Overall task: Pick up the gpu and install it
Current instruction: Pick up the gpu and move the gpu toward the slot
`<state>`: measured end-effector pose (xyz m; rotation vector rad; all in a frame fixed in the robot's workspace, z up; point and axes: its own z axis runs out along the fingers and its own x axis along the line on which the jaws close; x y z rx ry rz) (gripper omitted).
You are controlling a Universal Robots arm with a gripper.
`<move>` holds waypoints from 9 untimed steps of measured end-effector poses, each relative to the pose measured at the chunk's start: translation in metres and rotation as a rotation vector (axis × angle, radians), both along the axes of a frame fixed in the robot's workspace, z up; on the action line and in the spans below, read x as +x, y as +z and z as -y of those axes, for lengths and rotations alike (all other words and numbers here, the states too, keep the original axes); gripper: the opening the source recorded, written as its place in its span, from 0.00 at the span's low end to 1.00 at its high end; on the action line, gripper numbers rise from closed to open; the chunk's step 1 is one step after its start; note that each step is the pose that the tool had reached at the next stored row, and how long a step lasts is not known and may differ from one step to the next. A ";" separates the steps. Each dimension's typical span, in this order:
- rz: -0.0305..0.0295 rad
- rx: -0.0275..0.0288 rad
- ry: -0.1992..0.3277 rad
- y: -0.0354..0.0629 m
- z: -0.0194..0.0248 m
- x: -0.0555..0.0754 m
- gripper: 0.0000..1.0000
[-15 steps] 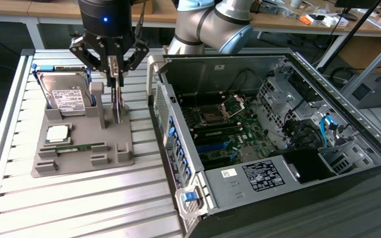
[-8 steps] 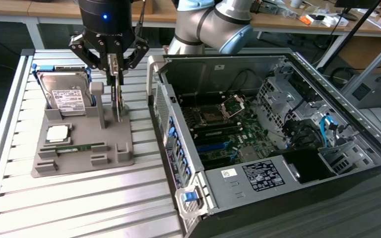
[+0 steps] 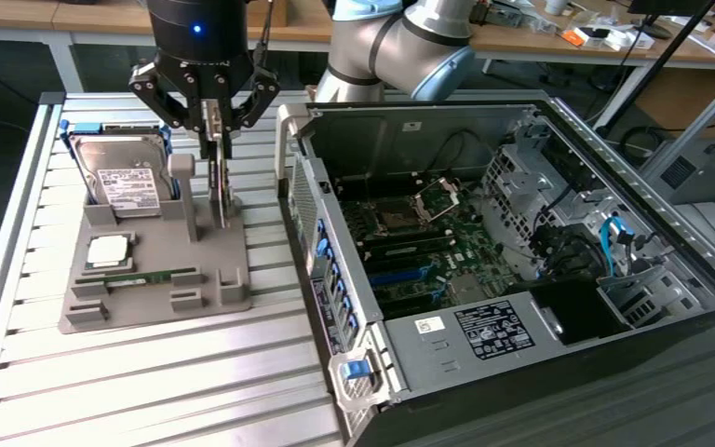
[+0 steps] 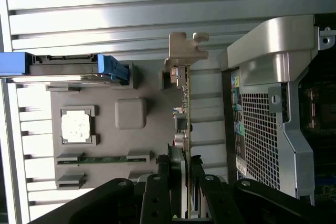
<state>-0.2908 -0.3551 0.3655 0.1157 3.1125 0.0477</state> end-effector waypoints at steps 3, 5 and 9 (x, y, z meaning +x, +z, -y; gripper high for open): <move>0.0001 0.0001 0.000 0.0008 0.0000 0.000 0.27; 0.0000 0.0000 0.000 0.0016 0.0000 0.000 0.27; 0.0000 0.0002 0.000 0.0027 0.0000 0.000 0.27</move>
